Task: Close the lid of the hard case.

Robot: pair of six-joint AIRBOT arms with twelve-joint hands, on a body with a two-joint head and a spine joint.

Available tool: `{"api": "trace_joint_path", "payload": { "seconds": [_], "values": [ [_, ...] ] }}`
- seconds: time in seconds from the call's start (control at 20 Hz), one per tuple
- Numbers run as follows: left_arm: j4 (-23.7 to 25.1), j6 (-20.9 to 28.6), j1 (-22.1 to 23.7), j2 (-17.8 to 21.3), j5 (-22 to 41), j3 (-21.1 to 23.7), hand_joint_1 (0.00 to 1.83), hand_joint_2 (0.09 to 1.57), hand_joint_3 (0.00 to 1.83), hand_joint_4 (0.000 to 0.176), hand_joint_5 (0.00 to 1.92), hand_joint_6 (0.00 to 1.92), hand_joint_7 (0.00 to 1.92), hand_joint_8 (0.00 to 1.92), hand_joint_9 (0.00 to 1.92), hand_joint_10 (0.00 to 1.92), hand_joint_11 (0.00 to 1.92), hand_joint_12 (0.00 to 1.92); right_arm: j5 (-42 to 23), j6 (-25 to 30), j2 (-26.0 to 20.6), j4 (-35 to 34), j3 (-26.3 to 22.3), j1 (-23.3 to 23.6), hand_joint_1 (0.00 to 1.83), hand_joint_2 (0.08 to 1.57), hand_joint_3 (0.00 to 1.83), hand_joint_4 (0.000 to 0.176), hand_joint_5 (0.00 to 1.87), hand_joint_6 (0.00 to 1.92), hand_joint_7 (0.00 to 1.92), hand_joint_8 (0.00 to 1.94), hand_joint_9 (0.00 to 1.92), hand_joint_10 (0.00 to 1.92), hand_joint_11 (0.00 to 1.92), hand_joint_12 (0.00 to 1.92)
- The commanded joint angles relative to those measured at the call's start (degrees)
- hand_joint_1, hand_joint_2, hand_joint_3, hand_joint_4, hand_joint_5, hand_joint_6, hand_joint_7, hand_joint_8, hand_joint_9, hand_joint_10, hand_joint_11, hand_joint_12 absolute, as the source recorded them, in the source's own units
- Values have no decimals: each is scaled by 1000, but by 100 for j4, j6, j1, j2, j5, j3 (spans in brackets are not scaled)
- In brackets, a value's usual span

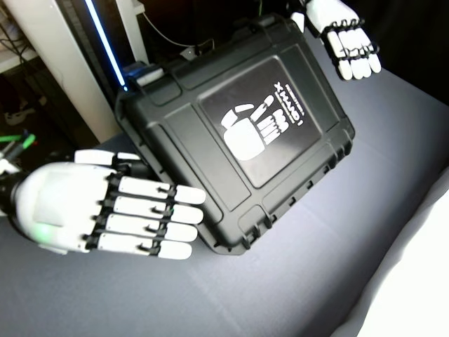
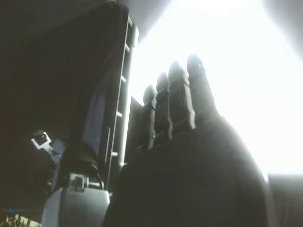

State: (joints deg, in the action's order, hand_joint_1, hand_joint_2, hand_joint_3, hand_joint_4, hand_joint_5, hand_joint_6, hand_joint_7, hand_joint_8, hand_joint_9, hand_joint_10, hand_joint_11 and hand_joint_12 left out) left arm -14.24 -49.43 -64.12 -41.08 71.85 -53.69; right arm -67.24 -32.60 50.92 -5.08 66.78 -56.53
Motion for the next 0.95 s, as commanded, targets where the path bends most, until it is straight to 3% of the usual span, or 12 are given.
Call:
{"api": "trace_joint_path", "payload": {
  "seconds": [0.0,0.05,0.1,0.15,0.3,0.5,0.55,0.6,0.65,0.7,0.9],
  "values": [
    [-288,40,-71,109,999,21,0,1350,13,0,110,2,131,0,128,4,0,0,-754,77,-45,-140,-22,7,359,1260,7,1,0,0,0,0,0,0,0,0],
    [-355,41,-177,130,1053,41,0,1350,11,0,111,2,125,0,111,0,0,0,-773,92,-57,-154,-44,-30,352,1249,2,12,0,0,0,0,0,0,2,1],
    [-479,65,-330,154,1161,68,0,1354,11,0,112,2,127,1,117,3,31,14,-901,179,-79,-205,-73,-146,313,1235,0,12,0,0,0,0,0,0,0,0],
    [-580,98,-477,174,1276,107,2,1372,16,0,102,0,128,1,113,2,19,9,-1129,307,-121,-300,-98,-335,336,1231,0,41,0,0,3,1,0,0,0,0],
    [-689,107,-770,243,1510,242,0,1378,16,0,103,2,138,5,125,6,12,7,-1483,303,-286,-484,-240,-676,295,1252,5,51,0,0,25,6,0,0,0,0],
    [-978,204,-1000,135,1864,222,0,1405,9,0,95,2,131,5,124,6,76,54,-1830,280,-357,-606,-344,-908,266,1258,4,38,0,0,0,0,0,0,0,0],
    [-1007,288,-992,26,1915,142,0,1408,0,0,103,0,129,1,130,1,14,254,-1875,273,-331,-608,-332,-908,294,1263,4,6,0,0,0,0,0,0,0,0],
    [-1007,354,-928,-73,1954,72,0,1390,0,0,104,0,135,2,124,1,2,214,-1925,264,-293,-608,-313,-906,366,1265,2,1,0,0,0,0,0,0,4,1],
    [-1029,364,-840,-184,2028,36,0,1376,0,0,108,1,137,1,103,2,0,170,-2037,254,-249,-608,-307,-906,447,1287,7,0,0,0,4,1,14,4,63,28],
    [-1073,375,-766,-276,2132,14,37,1390,0,0,91,2,87,5,38,5,0,33,-2177,254,-236,-624,-334,-906,417,1261,0,0,5,1,0,0,2,0,36,16],
    [-942,684,-448,-563,2443,-115,32,1439,10,0,16,1,9,0,1,0,0,0,-2863,250,-270,-686,-494,-906,445,1276,4,0,54,10,31,7,33,8,93,38]
  ]
}}
